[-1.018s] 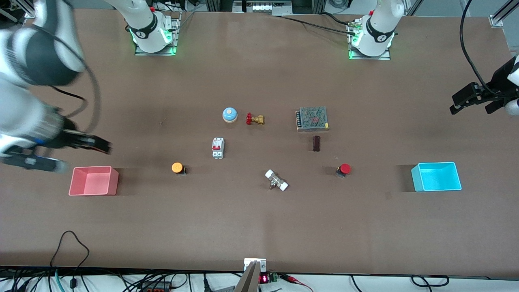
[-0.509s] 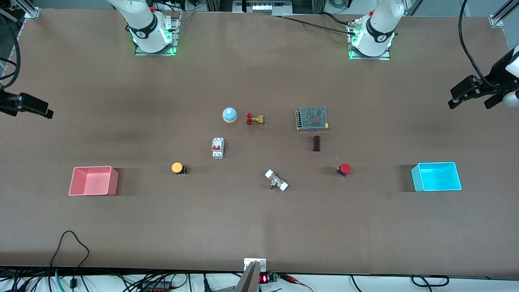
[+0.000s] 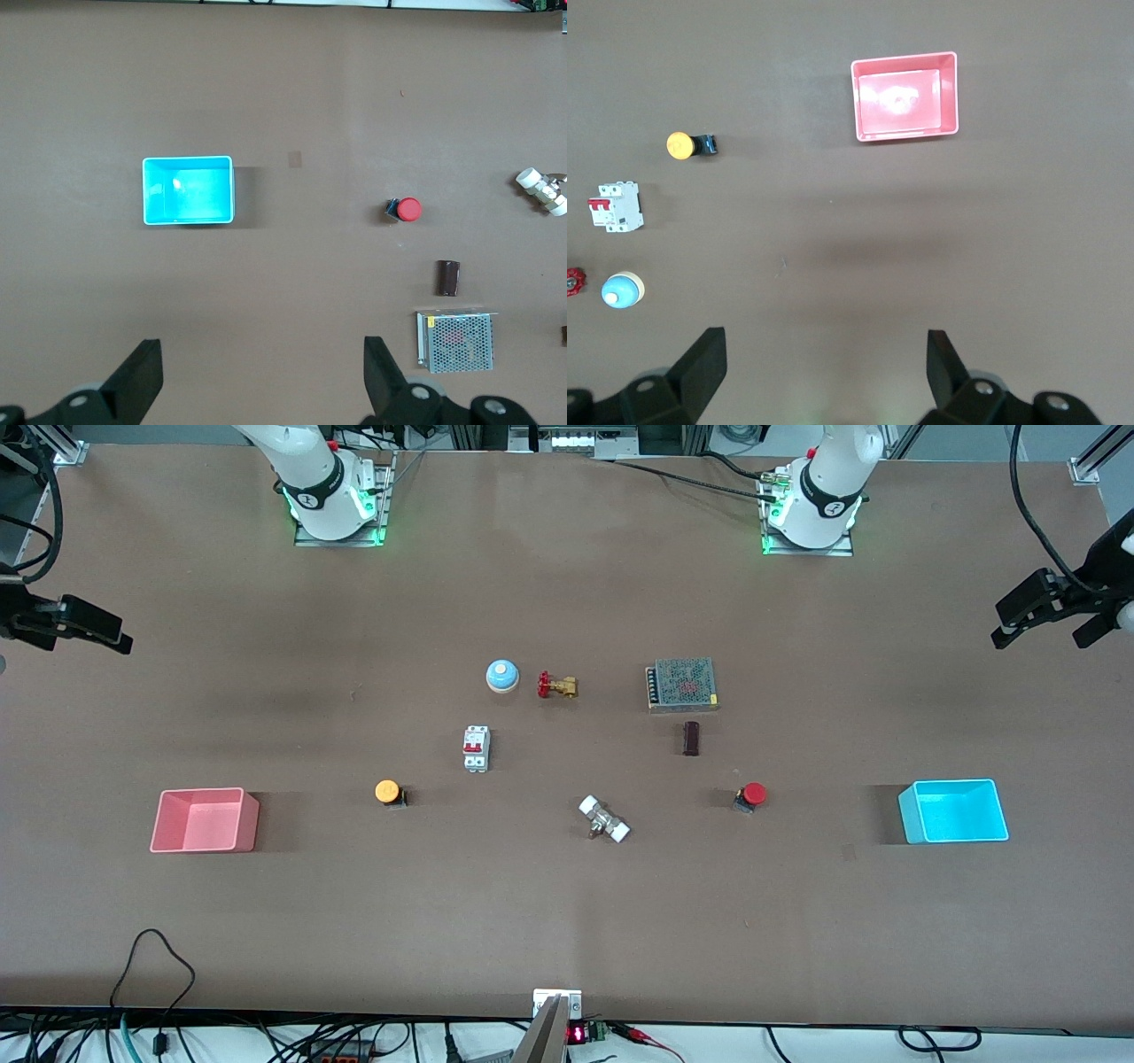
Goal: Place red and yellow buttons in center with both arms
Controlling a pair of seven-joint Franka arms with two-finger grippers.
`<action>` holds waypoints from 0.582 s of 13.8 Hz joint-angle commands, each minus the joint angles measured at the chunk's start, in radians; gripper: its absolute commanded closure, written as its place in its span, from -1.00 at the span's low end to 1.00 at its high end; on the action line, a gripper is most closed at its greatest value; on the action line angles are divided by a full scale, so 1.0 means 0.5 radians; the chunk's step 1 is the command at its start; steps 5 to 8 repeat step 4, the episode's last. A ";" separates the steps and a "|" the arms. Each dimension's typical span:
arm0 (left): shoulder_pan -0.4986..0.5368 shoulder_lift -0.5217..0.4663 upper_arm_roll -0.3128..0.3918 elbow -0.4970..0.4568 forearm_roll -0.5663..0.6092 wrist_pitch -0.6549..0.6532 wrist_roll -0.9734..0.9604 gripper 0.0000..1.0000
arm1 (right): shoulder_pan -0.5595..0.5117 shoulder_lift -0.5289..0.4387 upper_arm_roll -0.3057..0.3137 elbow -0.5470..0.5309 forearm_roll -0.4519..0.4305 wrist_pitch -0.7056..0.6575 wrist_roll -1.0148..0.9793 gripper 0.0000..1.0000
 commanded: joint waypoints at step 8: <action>0.002 -0.048 -0.004 -0.039 0.034 -0.012 -0.019 -1.00 | -0.001 -0.080 0.011 -0.079 -0.027 -0.002 -0.008 -1.00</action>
